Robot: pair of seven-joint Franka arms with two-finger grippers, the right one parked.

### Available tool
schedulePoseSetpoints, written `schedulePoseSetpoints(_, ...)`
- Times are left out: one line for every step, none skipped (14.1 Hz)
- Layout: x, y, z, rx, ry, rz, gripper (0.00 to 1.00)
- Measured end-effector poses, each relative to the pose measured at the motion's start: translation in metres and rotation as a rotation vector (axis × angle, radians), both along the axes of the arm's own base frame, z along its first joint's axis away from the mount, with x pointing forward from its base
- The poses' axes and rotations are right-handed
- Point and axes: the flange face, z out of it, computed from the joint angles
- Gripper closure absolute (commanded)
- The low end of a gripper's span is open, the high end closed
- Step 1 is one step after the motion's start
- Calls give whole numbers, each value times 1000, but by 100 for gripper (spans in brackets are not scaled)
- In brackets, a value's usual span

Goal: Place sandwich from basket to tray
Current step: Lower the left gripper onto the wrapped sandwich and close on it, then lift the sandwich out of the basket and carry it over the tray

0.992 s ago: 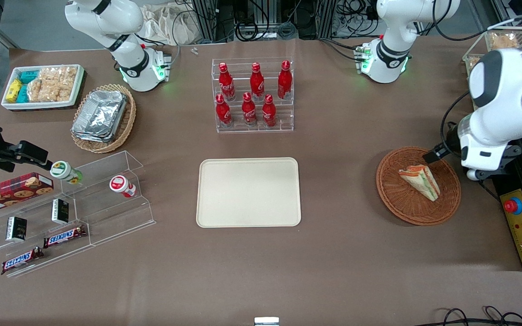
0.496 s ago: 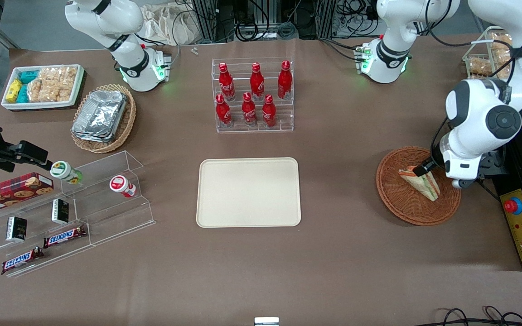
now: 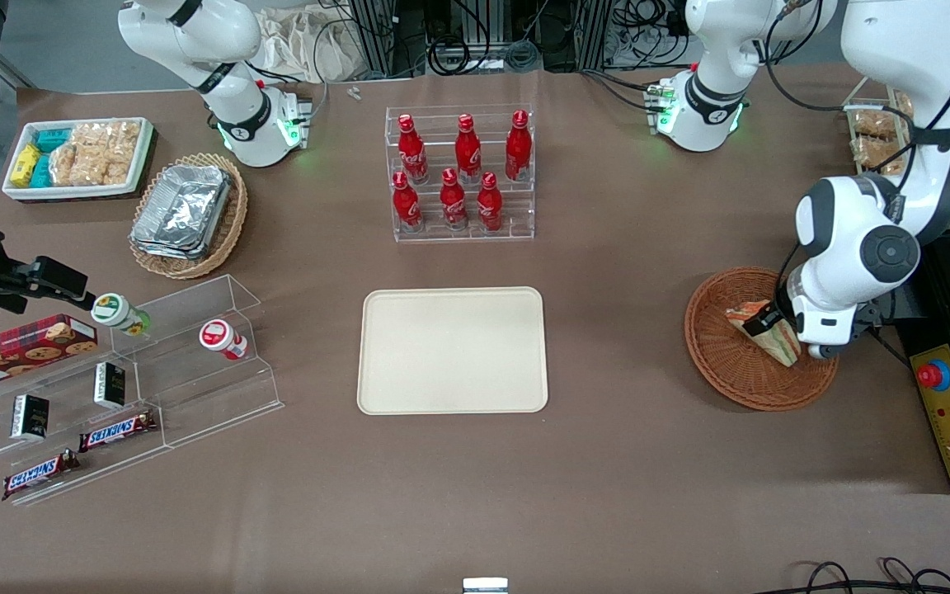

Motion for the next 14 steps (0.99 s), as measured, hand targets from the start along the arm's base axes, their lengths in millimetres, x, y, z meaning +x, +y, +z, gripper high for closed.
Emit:
schedulePoseSetpoints(1,0,-7,1,-2,0,0)
schedulePoseSetpoints(2,1,-13,1,-6,1,3)
schedulePoseSetpoints(2,3,-19,3,-6,3,26)
schedulePoseSetpoints(2,4,-23,4,-7,4,54)
schedulePoseSetpoints(3,4,-26,4,-9,5,75)
schedulePoseSetpoints(3,4,-28,4,-9,4,91)
schedulePoseSetpoints(3,4,-28,4,-10,4,99)
schedulePoseSetpoints(3,4,-27,4,-11,4,100)
schedulePoseSetpoints(4,4,-27,4,-13,4,100)
schedulePoseSetpoints(5,4,-25,4,-16,4,100)
schedulePoseSetpoints(6,4,-22,4,-21,3,100)
schedulePoseSetpoints(6,4,-16,3,-25,0,100)
schedulePoseSetpoints(7,4,-6,2,-17,-6,100)
schedulePoseSetpoints(7,4,12,0,2,-17,100)
